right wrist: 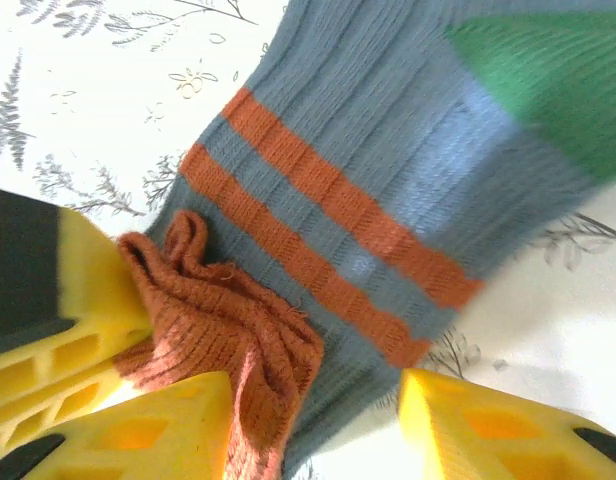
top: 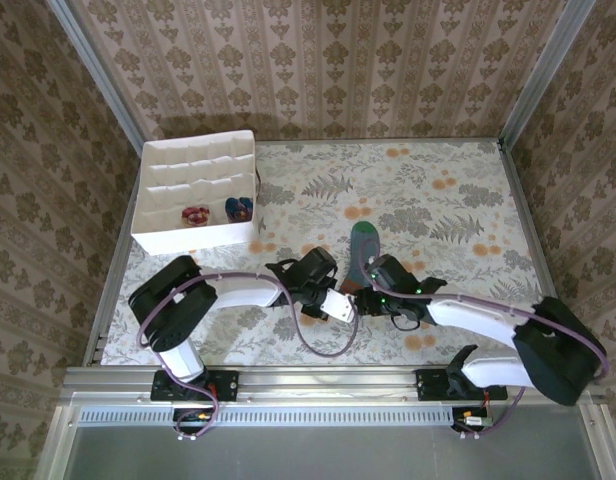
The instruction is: Roll the socks
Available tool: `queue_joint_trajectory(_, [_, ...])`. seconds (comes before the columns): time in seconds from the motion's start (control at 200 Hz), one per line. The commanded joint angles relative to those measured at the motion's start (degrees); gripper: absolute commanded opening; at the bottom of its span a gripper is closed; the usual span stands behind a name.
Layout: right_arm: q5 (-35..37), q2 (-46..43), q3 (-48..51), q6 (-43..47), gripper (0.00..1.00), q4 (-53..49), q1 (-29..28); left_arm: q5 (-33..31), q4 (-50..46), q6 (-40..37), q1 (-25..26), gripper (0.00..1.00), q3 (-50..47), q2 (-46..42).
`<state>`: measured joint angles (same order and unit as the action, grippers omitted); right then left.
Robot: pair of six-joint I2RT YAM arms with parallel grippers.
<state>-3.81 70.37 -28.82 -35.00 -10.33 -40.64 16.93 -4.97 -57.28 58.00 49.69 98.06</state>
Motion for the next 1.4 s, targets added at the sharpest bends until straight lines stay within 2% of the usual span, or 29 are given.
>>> queue_joint_trajectory(0.0, [0.3, -5.7, 1.5, -1.2, 0.46, -0.7, 0.3, 7.8, -16.1, 5.4, -0.3, 0.00, 4.0, 2.9])
queue_joint_trajectory(0.08, [0.3, -8.9, 2.8, -1.4, 0.40, 0.6, 0.3, 11.2, -20.6, 7.9, -0.8, 0.00, 7.1, 4.9])
queue_joint_trajectory(0.215, [-3.3, -12.5, 6.8, -1.7, 0.18, 7.1, 0.3, 17.8, -26.6, 10.9, -2.9, 0.00, 11.9, 7.9])
queue_joint_trajectory(0.415, [-7.6, -14.4, 10.4, -0.9, 0.15, 12.2, 0.2, 24.3, -29.0, 14.9, -6.5, 0.00, 15.2, 10.5])
queue_joint_trajectory(0.595, [-10.2, -14.9, 11.5, 1.0, 0.24, 15.0, 0.1, 27.4, -28.7, 18.3, -8.6, 0.00, 16.4, 11.8])
queue_joint_trajectory(0.785, [-10.9, -15.2, 11.3, 3.9, 0.41, 15.5, -0.4, 29.2, -29.9, 19.7, -9.5, 0.00, 17.7, 13.1])
queue_joint_trajectory(1.11, [-7.4, -16.4, 9.6, 13.5, 0.41, 14.3, -5.6, 29.8, -29.6, 21.7, -9.9, 0.00, 15.8, 12.1])
queue_joint_trajectory(1.27, [-6.8, -14.1, 9.6, 17.5, 0.49, 15.1, -5.9, 30.7, -29.4, 22.5, -10.1, 0.00, 15.5, 11.7])
queue_joint_trajectory(1.395, [-6.7, -10.9, 9.2, 18.7, 0.52, 15.7, -6.0, 31.6, -29.9, 22.8, -10.4, 0.00, 15.5, 11.7])
